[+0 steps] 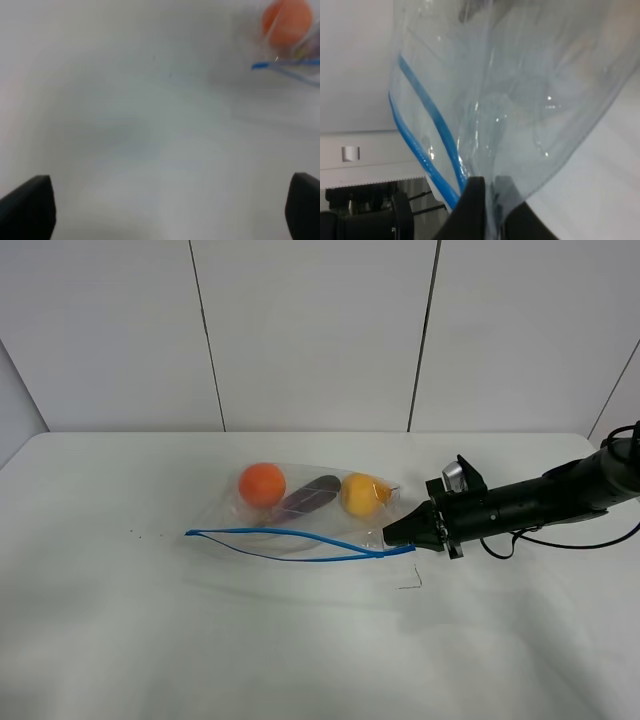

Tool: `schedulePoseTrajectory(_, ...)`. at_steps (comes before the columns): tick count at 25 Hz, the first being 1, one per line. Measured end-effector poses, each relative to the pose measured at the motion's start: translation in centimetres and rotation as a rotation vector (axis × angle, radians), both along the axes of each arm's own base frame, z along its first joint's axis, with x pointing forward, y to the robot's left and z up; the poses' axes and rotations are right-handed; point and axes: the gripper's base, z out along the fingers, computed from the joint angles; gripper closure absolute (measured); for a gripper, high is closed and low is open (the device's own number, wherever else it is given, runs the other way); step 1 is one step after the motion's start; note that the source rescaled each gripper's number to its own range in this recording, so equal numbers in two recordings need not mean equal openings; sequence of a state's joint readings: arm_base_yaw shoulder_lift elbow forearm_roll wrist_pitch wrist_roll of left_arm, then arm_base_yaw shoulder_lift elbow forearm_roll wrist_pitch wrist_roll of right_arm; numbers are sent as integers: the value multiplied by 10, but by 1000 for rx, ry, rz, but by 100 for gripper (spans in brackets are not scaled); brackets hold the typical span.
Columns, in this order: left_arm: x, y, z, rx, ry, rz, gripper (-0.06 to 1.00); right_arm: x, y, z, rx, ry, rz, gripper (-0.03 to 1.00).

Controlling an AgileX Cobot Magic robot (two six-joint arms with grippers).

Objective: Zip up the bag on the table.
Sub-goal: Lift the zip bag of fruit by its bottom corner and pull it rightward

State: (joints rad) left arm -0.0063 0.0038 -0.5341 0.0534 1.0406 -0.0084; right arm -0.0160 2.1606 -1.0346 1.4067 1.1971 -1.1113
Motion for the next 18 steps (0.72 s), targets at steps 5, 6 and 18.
schedulePoseTrajectory(5, 22, -8, 42, 14, 35, -98, -6, 0, 0, 29, -6, -37, -7, 97)
schedulePoseTrajectory(6, 30, -9, 52, 30, 36, -126, -6, -1, 0, 37, -7, -46, -11, 97)
schedulePoseTrajectory(18, 175, -41, 111, 109, 184, -424, -6, -7, -1, 69, -26, -79, -2, 97)
